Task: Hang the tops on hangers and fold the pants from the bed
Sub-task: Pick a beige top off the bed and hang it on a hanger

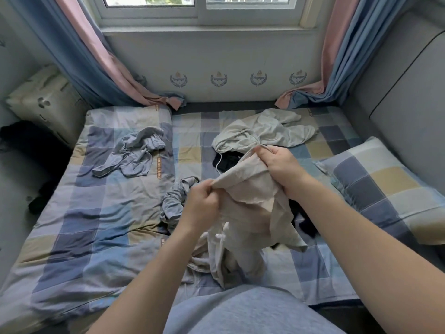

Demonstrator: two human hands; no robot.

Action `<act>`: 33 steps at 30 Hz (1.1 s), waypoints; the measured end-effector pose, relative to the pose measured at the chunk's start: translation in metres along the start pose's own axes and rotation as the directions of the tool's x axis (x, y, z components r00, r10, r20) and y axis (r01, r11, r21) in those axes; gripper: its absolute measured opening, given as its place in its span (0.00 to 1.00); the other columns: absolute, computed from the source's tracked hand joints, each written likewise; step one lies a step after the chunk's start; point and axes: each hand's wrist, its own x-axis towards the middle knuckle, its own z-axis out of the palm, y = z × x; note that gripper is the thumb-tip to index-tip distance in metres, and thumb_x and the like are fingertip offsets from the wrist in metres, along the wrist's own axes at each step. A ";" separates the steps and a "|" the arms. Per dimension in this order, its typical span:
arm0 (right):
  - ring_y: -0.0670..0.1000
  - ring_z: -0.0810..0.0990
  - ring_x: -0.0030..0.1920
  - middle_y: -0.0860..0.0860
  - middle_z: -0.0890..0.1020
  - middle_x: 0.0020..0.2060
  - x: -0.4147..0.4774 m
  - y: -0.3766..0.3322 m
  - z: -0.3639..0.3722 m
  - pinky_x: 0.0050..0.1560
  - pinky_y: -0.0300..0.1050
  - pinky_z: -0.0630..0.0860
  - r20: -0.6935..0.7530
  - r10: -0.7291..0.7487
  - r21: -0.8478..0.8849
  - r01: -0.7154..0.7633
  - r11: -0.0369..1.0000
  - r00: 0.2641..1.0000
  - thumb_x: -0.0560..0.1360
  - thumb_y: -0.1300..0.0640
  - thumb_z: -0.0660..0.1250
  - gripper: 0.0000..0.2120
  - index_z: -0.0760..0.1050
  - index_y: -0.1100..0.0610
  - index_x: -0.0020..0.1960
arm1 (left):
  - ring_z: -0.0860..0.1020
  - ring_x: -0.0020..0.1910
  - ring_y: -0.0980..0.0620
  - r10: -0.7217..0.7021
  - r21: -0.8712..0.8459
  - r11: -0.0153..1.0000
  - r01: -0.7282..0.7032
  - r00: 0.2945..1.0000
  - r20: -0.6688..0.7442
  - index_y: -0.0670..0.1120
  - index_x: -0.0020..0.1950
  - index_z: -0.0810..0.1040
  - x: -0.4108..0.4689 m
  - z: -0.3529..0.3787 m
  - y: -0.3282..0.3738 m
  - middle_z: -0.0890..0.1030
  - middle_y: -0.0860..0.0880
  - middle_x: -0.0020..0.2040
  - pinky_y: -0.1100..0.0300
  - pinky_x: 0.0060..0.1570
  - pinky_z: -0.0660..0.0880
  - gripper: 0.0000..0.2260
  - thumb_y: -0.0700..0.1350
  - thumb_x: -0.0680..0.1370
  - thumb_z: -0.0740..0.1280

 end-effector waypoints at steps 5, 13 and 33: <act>0.50 0.78 0.42 0.50 0.78 0.40 0.008 0.034 -0.024 0.38 0.37 0.73 -0.155 0.033 -0.362 -0.088 0.928 0.987 0.76 0.52 0.71 0.09 0.74 0.57 0.46 | 0.70 0.31 0.51 -0.115 -0.096 0.991 0.097 0.970 -0.214 0.38 0.39 0.77 0.020 -0.022 0.007 0.74 0.44 0.31 0.55 0.33 0.66 0.13 0.41 0.81 0.61; 0.46 0.73 0.68 0.46 0.75 0.67 -0.044 0.038 0.014 0.69 0.48 0.71 0.499 -0.018 -0.275 0.178 0.945 0.866 0.72 0.50 0.77 0.34 0.66 0.46 0.74 | 0.66 0.31 0.51 -0.084 -0.149 0.986 0.079 0.996 -0.031 0.43 0.36 0.78 0.020 -0.014 0.037 0.70 0.47 0.32 0.59 0.29 0.63 0.12 0.43 0.79 0.66; 0.58 0.76 0.39 0.52 0.79 0.33 -0.017 0.103 -0.028 0.34 0.48 0.68 -0.192 0.026 -0.632 -0.144 0.761 0.981 0.72 0.66 0.59 0.11 0.76 0.54 0.37 | 0.77 0.36 0.55 -0.269 -0.146 0.962 0.229 0.870 -0.412 0.48 0.44 0.76 0.037 -0.062 -0.014 0.78 0.51 0.39 0.62 0.34 0.72 0.10 0.41 0.82 0.60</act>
